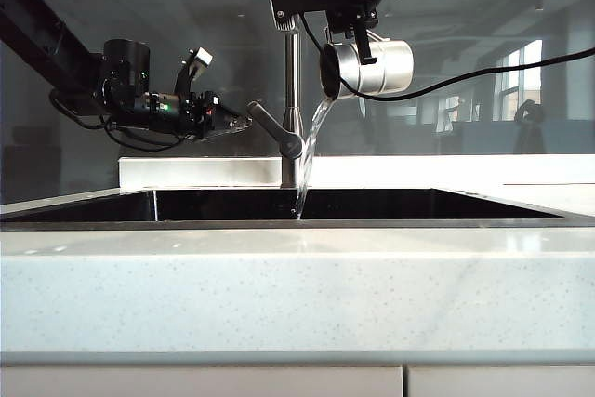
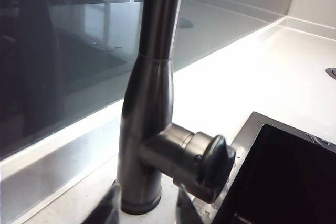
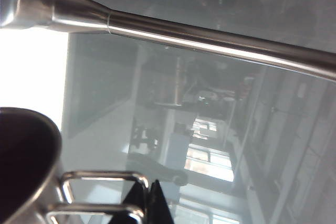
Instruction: Pick up the mug next to the sink, go to the faucet to get some water, pour the water into the sink, and finally put the mug back to its place.
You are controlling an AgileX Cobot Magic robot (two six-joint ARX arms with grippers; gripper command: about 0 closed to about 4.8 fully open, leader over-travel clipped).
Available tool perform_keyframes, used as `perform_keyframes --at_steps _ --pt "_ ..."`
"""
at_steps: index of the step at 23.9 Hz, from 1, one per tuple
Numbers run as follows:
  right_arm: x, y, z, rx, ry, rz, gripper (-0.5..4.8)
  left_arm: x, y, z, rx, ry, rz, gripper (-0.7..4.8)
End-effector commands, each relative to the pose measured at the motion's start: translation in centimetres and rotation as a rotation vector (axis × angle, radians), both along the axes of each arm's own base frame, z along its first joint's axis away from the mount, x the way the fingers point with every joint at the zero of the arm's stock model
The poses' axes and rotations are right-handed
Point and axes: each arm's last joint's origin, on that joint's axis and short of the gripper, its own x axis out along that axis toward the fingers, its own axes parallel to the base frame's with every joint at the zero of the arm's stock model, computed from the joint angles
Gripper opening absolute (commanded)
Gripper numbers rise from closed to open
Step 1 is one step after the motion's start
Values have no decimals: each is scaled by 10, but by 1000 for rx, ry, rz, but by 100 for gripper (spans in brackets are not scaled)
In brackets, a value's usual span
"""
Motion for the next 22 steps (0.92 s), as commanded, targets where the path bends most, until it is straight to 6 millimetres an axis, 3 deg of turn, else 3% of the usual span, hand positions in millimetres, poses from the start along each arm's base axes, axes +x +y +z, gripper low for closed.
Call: perform_keyframes --at_steps 1,13,14,15,18,22 --pt "-5 2 13 14 -57 -5 -5 -1 0 6 -16 1 -3 130" --pt "-6 1 13 15 -48 -9 -5 -1 0 6 -26 18 -3 130" --pt "-6 1 13 92 -40 -16 -5 -1 0 6 -26 19 -3 130" --pt "-6 1 12 276 -17 -45 -5 -1 0 6 -26 19 -3 130" --pt "-6 -2 4 497 58 -143 -5 -1 0 6 -26 19 -3 130" --pt "-2 -23 -9 1036 191 -245 -5 -1 0 6 -26 19 -3 130"
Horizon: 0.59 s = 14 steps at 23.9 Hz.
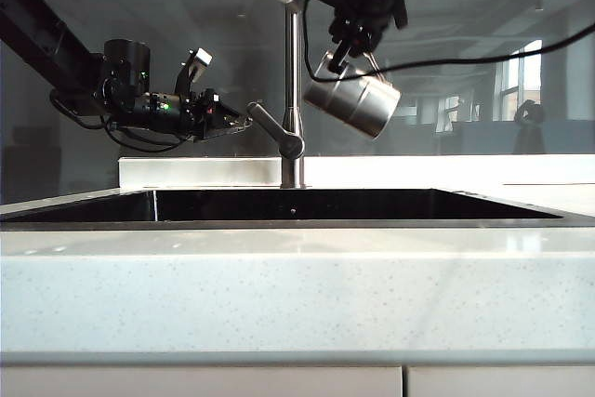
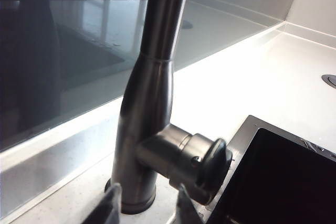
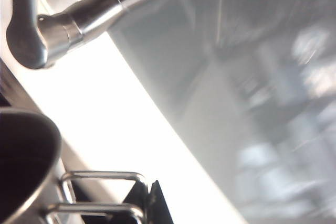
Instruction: Pick up the mug next to the sink, go to the faucet to get some water, pour the water into the sink, and finally put the mug back to its place.
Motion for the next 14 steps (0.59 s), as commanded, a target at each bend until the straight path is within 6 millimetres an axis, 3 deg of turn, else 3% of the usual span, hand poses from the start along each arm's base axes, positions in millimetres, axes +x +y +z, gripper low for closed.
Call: perform_keyframes --at_steps 1,4,9,14 --pt "-4 -23 0 509 -3 -54 -5 -1 1 6 -4 -19 -4 130" --pt "-16 -52 -12 700 -58 -97 -5 -1 1 6 -5 -17 -4 130" --pt "-66 -128 -60 918 -266 -174 -5 -1 1 5 -27 20 -3 130" --pt "-94 -195 -102 998 -319 -270 -5 -1 1 5 -27 20 -3 130"
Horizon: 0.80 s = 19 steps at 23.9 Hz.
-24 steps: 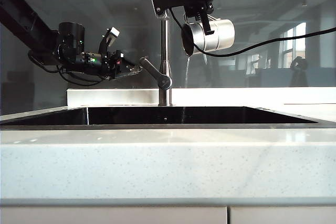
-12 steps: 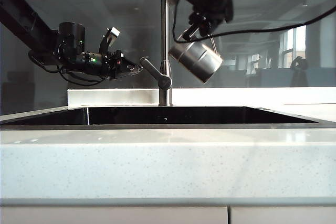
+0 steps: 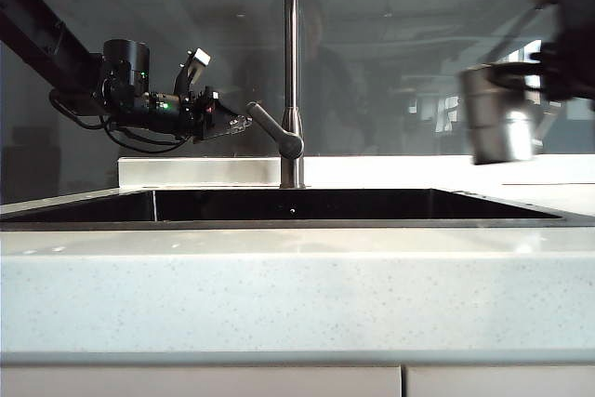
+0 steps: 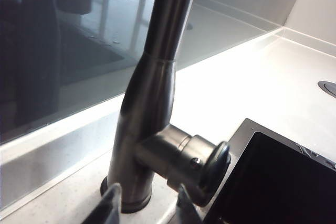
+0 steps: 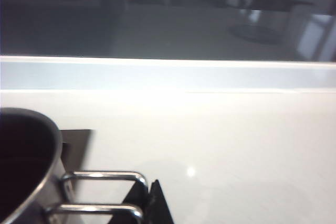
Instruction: Pick up the mug next to the sink, go to the faucet to get some water, pour the water into the sink, and finally put the mug back to its place.
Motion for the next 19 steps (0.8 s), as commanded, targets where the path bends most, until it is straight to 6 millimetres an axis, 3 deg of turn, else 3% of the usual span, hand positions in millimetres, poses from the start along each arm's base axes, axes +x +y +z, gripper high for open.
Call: perform_keyframes --at_steps 1,6,19 --pt "-9 -31 -7 66 -55 48 -5 -1 0 5 -4 -18 -6 130" --pt "-12 -58 -10 68 -47 59 -5 -1 0 5 -4 -12 -6 130" --pt "-17 -55 -36 79 24 54 -5 -1 -1 5 -12 2 -6 130"
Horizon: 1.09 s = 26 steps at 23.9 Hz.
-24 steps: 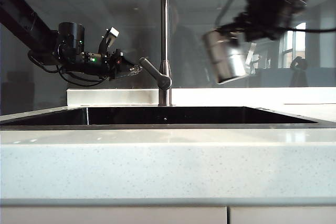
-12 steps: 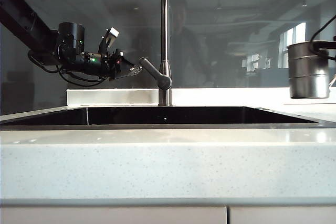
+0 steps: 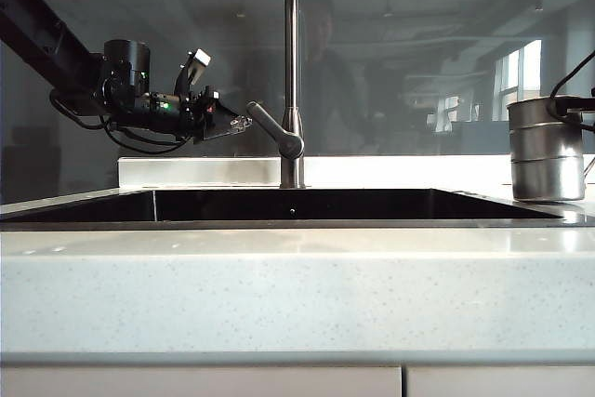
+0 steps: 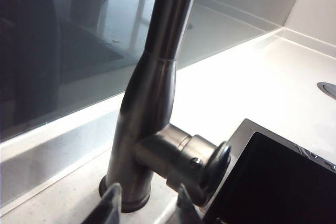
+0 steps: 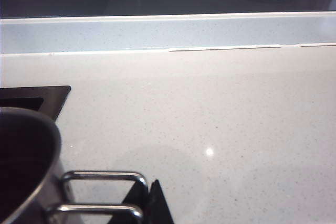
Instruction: Pick up the mug next to the sink, go to the faucet to get some water, pour the water into the sink, and finally put the mug back to its place.
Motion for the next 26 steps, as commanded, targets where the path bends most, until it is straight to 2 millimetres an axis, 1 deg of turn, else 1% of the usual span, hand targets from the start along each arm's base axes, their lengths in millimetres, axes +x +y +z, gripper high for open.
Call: perform_keyframes --at_steps 1,7,11,12,13,14,21,23,26 --pt "0 1 2 7 -36 9 -5 -1 0 5 -8 -10 -5 130" --pt "0 2 2 7 -45 26 -4 -1 0 5 -10 -7 -5 130" --pt "0 2 1 8 -36 27 6 -1 0 5 -9 -6 -5 130" --pt "0 2 1 9 -33 27 41 -1 0 5 -9 -6 -5 130" --pt "0 2 0 9 -29 25 89 -1 0 5 -9 -6 -5 130" --pt "-1 2 0 9 -27 23 104 -1 0 5 -9 -7 -5 130" --pt "-3 2 -3 11 -3 19 112 -1 0 5 -20 10 -20 130" --pt "-6 2 -3 11 -1 14 127 -1 0 5 -28 25 -25 130" --pt "-14 3 -1 10 -12 15 127 -1 0 5 -31 30 -28 130"
